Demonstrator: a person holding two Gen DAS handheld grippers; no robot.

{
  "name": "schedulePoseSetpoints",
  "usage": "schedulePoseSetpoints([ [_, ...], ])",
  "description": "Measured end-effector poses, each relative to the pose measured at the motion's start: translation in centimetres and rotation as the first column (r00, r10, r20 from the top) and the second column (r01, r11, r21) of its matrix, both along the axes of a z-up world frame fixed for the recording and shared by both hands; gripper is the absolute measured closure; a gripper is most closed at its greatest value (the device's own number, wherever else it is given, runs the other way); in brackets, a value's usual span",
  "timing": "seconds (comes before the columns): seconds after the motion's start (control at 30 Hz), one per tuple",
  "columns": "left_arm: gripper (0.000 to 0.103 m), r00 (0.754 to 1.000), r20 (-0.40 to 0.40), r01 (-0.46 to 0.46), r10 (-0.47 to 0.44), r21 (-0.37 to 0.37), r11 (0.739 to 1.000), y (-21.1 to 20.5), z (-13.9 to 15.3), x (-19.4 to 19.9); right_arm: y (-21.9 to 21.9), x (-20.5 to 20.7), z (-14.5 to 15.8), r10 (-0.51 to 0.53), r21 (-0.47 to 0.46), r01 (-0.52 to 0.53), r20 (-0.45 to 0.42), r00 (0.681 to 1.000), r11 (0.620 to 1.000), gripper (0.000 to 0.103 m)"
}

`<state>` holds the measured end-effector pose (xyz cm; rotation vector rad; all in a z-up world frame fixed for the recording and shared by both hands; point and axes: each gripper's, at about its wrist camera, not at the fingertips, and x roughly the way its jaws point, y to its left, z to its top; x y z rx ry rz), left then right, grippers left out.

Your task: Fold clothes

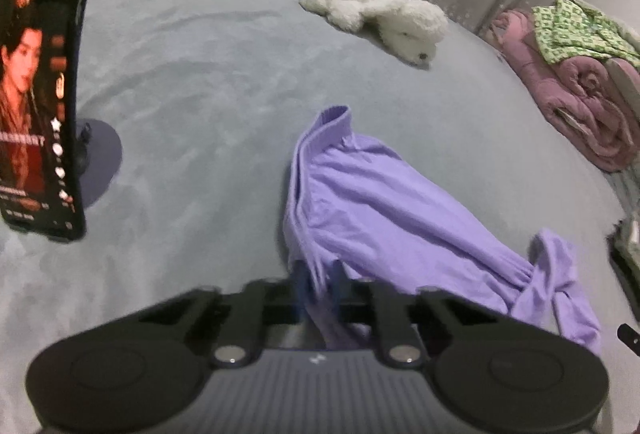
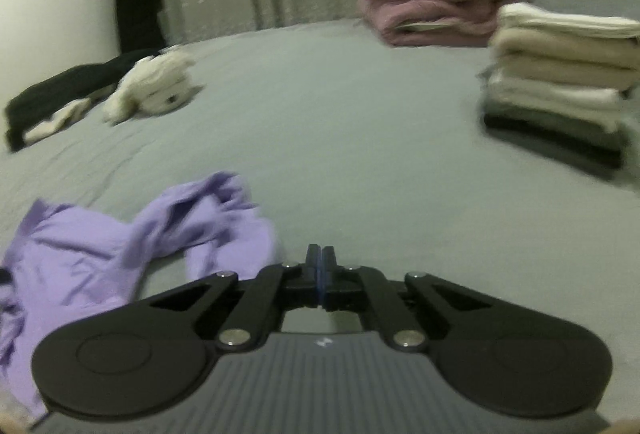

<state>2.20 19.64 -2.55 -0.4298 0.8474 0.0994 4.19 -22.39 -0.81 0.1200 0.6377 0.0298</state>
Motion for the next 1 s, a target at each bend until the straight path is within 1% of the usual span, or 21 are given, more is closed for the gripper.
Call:
schedulePoseSetpoints([
  [0.07,0.097,1.000,0.002,-0.003,0.003,-0.002,1.000,0.4,0.0,-0.2,-1.7,-0.3,0.2,-0.035,0.008,0.035,0.000,0.999,0.999,0.103],
  [0.17,0.098,1.000,0.000,-0.014,0.014,0.001,1.000,1.0,0.1,-0.6,-3.4,-0.5,0.1,-0.041,0.051,0.042,-0.022,0.999,0.998,0.102],
  [0.2,0.098,1.000,-0.003,-0.019,0.019,0.011,1.000,1.3,0.2,-0.8,-3.6,-0.5,-0.1,-0.033,0.065,0.035,-0.033,0.999,0.997,0.100],
  [0.27,0.098,1.000,-0.008,-0.030,0.030,0.038,0.999,1.7,0.3,-1.1,-3.8,-0.6,-0.3,-0.014,0.091,0.019,-0.054,0.998,0.996,0.091],
  [0.4,0.098,0.999,-0.018,-0.026,0.027,0.075,0.997,2.3,0.4,-1.7,-2.9,-0.6,-0.7,0.071,0.137,-0.058,-0.094,0.993,0.989,0.088],
  [0.43,0.098,1.000,-0.020,-0.021,0.023,0.081,0.996,2.4,0.4,-1.8,-2.4,-0.7,-0.8,0.099,0.146,-0.083,-0.105,0.990,0.986,0.077],
  [0.47,0.097,1.000,-0.023,-0.017,0.019,0.083,0.996,2.6,0.4,-1.9,-2.1,-0.8,-0.9,0.119,0.150,-0.101,-0.113,0.987,0.983,0.058],
  [0.5,0.097,1.000,-0.024,-0.015,0.017,0.079,0.997,2.8,0.3,-2.1,-1.7,-1.0,-1.0,0.137,0.152,-0.119,-0.116,0.984,0.981,0.054],
  [0.53,0.096,1.000,-0.026,-0.013,0.015,0.074,0.997,3.0,0.3,-2.2,-1.2,-1.1,-1.1,0.156,0.154,-0.137,-0.121,0.980,0.978,0.054],
  [0.57,0.093,1.000,-0.027,-0.011,0.013,0.069,0.998,3.2,0.2,-2.4,-0.8,-1.2,-1.2,0.178,0.158,-0.156,-0.131,0.975,0.975,0.054],
  [0.63,0.090,1.000,-0.026,-0.004,0.005,0.039,0.999,3.7,0.2,-2.7,0.1,-1.3,-1.4,0.220,0.165,-0.195,-0.149,0.964,0.967,0.054],
  [0.7,0.083,1.000,-0.030,0.006,-0.005,0.028,1.000,3.7,0.1,-3.0,1.0,-1.4,-1.7,0.256,0.180,-0.226,-0.172,0.951,0.958,0.055],
  [0.73,0.081,0.999,-0.033,0.011,-0.010,0.024,1.000,3.7,0.1,-3.1,1.5,-1.5,-2.0,0.269,0.187,-0.235,-0.183,0.946,0.954,0.060],
  [0.77,0.077,0.999,-0.036,0.015,-0.015,0.020,1.000,3.7,0.1,-3.2,1.9,-1.6,-2.2,0.281,0.194,-0.244,-0.194,0.940,0.950,0.071],
  [0.8,0.077,0.999,-0.038,0.020,-0.019,0.016,1.000,3.7,0.0,-3.3,2.4,-1.6,-2.5,0.292,0.195,-0.253,-0.206,0.934,0.948,0.077],
  [0.83,0.077,0.999,-0.041,0.025,-0.024,0.012,1.000,3.7,0.0,-3.4,2.9,-1.7,-2.7,0.300,0.188,-0.262,-0.216,0.929,0.947,0.089],
  [0.87,0.078,0.999,-0.044,0.030,-0.029,0.008,1.000,3.7,0.0,-3.6,3.3,-1.8,-2.9,0.305,0.179,-0.269,-0.223,0.926,0.946,0.093],
  [0.9,0.079,0.998,-0.046,0.034,-0.034,0.004,0.999,3.7,0.0,-3.7,3.6,-2.1,-2.9,0.302,0.161,-0.271,-0.221,0.927,0.949,0.094],
  [0.93,0.081,0.998,-0.049,0.039,-0.039,0.000,0.999,3.7,-0.1,-3.8,3.8,-2.4,-2.7,0.294,0.140,-0.268,-0.215,0.931,0.953,0.095],
  [0.97,0.087,0.998,-0.051,0.044,-0.044,-0.005,0.999,3.8,-0.1,-3.9,3.8,-2.6,-2.5,0.283,0.128,-0.261,-0.210,0.936,0.957,0.096],
  [1.0,0.087,0.997,-0.058,0.044,-0.043,0.015,0.999,3.7,-0.1,-3.9,3.7,-2.8,-2.3,0.271,0.120,-0.251,-0.205,0.940,0.961,0.096],
])
